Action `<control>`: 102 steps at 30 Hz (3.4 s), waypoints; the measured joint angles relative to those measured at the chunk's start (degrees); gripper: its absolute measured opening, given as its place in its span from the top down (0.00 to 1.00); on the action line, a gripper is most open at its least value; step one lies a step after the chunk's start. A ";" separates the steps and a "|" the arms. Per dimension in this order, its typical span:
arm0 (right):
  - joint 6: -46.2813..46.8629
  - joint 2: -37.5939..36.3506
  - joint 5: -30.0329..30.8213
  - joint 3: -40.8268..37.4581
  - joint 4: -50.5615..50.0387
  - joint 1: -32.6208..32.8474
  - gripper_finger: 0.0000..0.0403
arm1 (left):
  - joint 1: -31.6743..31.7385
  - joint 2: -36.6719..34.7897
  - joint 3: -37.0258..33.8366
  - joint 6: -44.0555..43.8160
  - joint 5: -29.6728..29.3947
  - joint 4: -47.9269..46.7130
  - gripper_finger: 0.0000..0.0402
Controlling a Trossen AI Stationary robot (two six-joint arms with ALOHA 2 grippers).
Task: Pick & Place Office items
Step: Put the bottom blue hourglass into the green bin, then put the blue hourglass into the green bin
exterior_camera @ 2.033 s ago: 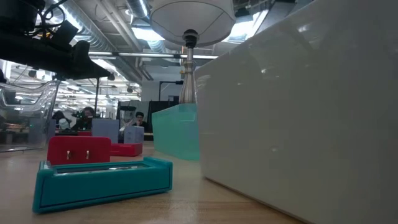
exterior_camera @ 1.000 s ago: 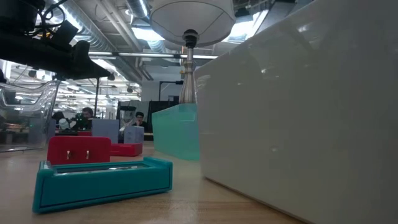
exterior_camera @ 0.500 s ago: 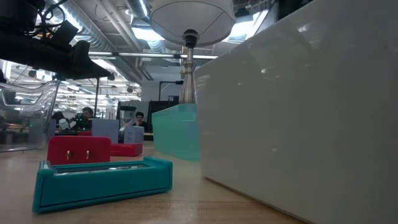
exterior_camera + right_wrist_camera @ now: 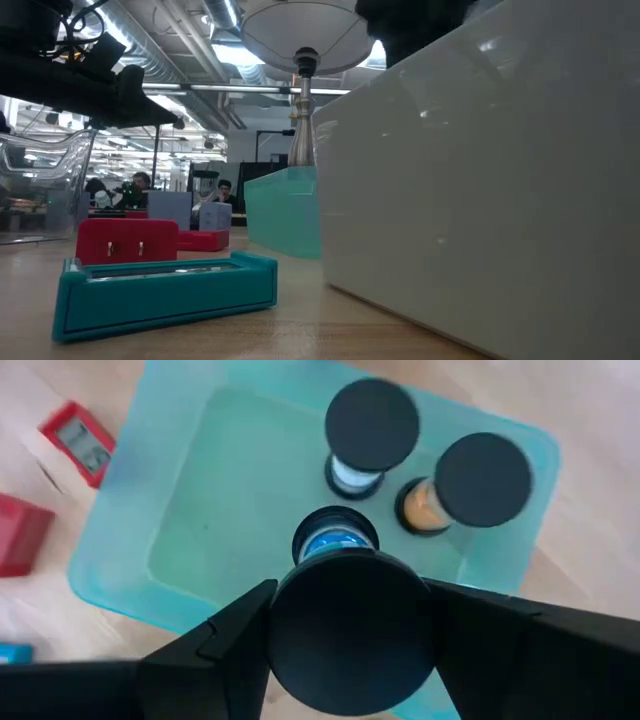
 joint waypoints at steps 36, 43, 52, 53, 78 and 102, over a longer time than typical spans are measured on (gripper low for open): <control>-8.57 9.00 -3.45 -0.04 0.82 -2.35 0.45 | 0.00 0.00 0.00 0.00 0.00 -0.01 0.98; -8.09 9.00 -3.52 -0.04 0.80 -2.37 0.35 | 0.00 0.00 0.00 0.00 0.00 -0.01 0.98; -7.72 8.31 -3.43 0.93 -0.82 -3.48 0.24 | 0.00 0.00 -0.01 0.00 0.00 -0.02 0.98; -7.74 8.29 -2.90 2.04 -1.83 -3.51 0.24 | 0.00 0.00 0.00 0.00 0.00 -0.02 0.98; -25.78 6.04 19.20 38.40 -29.50 4.86 0.28 | 0.00 -0.02 0.00 0.00 0.00 -0.01 0.98; -16.12 -15.09 29.23 12.60 -29.52 2.73 0.28 | 0.05 -0.02 0.00 -1.37 -0.45 1.72 0.94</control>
